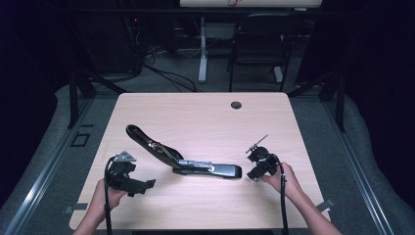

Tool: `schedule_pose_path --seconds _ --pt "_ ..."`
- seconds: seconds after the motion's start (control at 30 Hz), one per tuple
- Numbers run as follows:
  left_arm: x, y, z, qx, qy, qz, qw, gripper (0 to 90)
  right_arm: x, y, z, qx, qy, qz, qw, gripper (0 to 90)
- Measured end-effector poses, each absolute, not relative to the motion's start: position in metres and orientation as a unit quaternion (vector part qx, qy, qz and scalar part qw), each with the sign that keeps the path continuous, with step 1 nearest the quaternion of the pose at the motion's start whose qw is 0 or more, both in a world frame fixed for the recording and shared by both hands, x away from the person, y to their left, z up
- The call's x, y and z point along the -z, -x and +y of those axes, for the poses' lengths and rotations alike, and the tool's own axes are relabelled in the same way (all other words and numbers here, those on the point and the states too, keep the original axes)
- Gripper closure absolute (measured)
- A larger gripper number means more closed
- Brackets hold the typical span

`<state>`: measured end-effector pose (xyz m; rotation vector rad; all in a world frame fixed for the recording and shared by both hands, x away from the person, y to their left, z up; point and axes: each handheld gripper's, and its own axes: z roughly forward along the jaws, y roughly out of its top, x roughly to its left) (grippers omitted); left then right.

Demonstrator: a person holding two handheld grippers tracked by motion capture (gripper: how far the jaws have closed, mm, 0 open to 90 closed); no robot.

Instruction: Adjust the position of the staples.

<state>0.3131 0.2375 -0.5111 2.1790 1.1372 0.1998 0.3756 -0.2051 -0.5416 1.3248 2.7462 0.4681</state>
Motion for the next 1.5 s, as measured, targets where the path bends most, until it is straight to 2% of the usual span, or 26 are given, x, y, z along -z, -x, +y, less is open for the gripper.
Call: schedule_pose_path --seconds 0.63,0.83,1.5 --pt "0.5118 -0.3136 0.2365 -0.077 -0.837 0.434 0.326 0.0 0.5462 -0.3771 -0.202 -0.163 -0.439 0.883 0.039 71.1" --pt "0.512 -0.3138 0.2365 -0.077 -0.837 0.434 0.324 0.0 0.5447 -0.3775 -0.2006 -0.143 -0.425 0.893 0.04 77.2" --pt "0.5123 -0.3138 0.2363 -0.075 -0.839 0.431 0.322 0.0 0.5385 -0.3776 -0.2052 -0.157 -0.424 0.891 0.048 77.9"
